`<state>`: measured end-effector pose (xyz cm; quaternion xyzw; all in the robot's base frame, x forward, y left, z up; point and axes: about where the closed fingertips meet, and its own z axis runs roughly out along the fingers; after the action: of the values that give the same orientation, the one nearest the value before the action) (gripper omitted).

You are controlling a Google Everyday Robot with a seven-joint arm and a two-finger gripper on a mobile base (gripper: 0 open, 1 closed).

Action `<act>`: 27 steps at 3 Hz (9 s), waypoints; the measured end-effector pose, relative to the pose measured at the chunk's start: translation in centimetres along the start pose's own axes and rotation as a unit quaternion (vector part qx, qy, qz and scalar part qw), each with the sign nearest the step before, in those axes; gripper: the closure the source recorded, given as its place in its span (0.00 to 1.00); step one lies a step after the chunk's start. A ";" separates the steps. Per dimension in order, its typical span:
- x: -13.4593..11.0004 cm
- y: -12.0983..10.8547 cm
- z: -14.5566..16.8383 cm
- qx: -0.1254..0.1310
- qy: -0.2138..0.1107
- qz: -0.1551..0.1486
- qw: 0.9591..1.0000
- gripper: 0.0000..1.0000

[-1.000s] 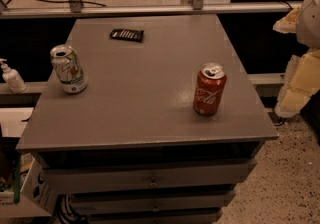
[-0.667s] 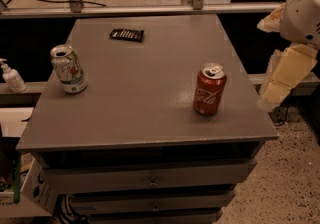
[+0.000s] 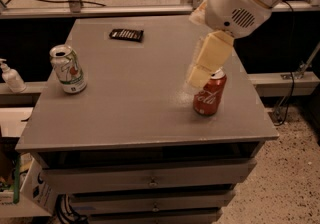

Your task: Knock 7up can over

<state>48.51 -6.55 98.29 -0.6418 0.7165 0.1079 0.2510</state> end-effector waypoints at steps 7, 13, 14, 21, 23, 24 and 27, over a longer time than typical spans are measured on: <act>-12.1 -5.6 16.5 0.004 -0.166 -0.094 0.982 0.00; -20.5 -2.8 27.2 -0.131 -0.309 -0.030 0.941 0.18; -20.9 -2.7 27.2 -0.137 -0.317 -0.025 0.938 0.42; -6.5 -9.6 18.6 -0.035 0.194 -0.275 0.941 1.00; -4.0 -8.8 19.2 -0.042 0.284 -0.310 0.906 0.82; -3.8 -8.3 19.5 -0.052 0.289 -0.320 0.901 0.58; -4.0 -7.4 19.8 -0.066 0.279 -0.344 0.894 0.00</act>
Offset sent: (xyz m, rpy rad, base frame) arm 0.0088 0.1574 -0.0306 0.2144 -0.0399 0.2311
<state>60.31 5.23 84.74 -0.8672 0.4824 -0.1222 0.0193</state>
